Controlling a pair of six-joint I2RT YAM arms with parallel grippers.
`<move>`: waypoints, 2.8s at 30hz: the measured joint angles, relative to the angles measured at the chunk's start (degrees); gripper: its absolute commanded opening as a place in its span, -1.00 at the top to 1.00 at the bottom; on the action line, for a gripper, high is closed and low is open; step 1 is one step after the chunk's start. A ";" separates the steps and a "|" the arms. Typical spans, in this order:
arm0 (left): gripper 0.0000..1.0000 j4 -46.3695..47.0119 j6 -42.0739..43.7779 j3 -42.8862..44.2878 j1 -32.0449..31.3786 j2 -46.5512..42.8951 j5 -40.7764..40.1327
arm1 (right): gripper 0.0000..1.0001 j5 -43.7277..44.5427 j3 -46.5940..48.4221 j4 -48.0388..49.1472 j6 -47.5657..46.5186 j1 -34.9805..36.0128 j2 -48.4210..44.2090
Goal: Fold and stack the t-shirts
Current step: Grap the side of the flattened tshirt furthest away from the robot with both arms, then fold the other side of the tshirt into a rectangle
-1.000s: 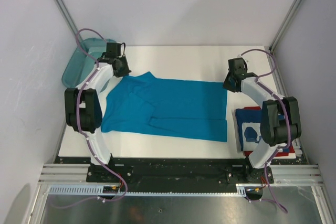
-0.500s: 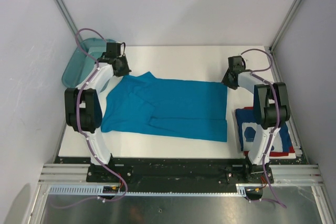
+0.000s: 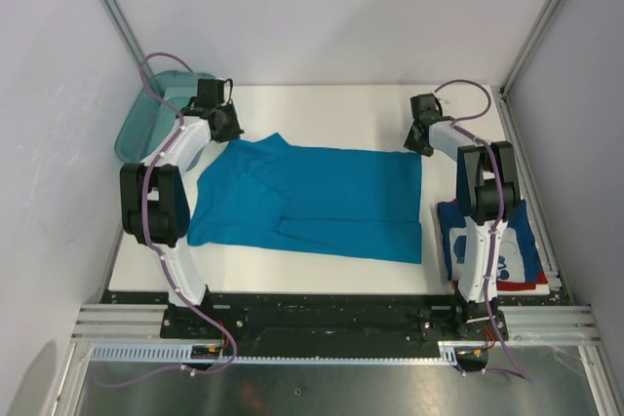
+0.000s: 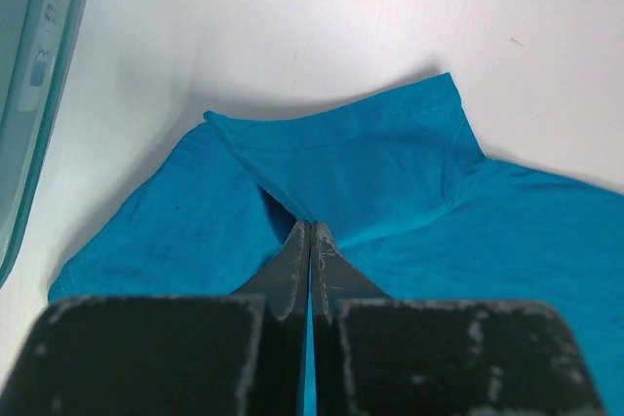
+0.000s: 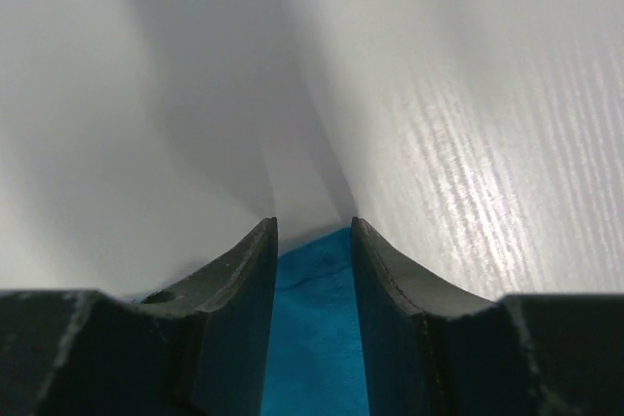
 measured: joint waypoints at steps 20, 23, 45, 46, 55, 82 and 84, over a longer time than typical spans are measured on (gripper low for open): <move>1.00 0.00 0.02 0.00 0.11 0.00 0.02 | 1.00 5.14 3.08 -6.75 0.44 1.44 1.22; 1.00 0.02 0.02 0.00 0.17 0.00 0.02 | 1.00 5.20 3.48 -8.09 0.39 1.33 1.22; 1.00 0.00 0.02 0.00 0.76 0.00 0.02 | 1.00 5.25 1.97 -10.40 0.42 0.39 -1.40; 1.00 0.02 0.02 0.00 0.79 0.00 0.02 | 1.00 5.09 1.92 -10.38 0.42 0.39 -1.81; 1.00 0.02 0.00 0.04 1.18 0.00 0.02 | 1.00 4.90 1.90 -10.34 0.42 0.44 -5.92; 1.00 1.33 -3.52 -13.29 1.55 -14.53 -2.29 | 1.00 -0.63 -13.60 -10.14 4.42 3.50 -21.07; 1.00 1.64 -4.07 -15.85 1.55 -16.31 -3.34 | 1.00 -1.27 -15.78 -10.21 4.68 3.50 -23.08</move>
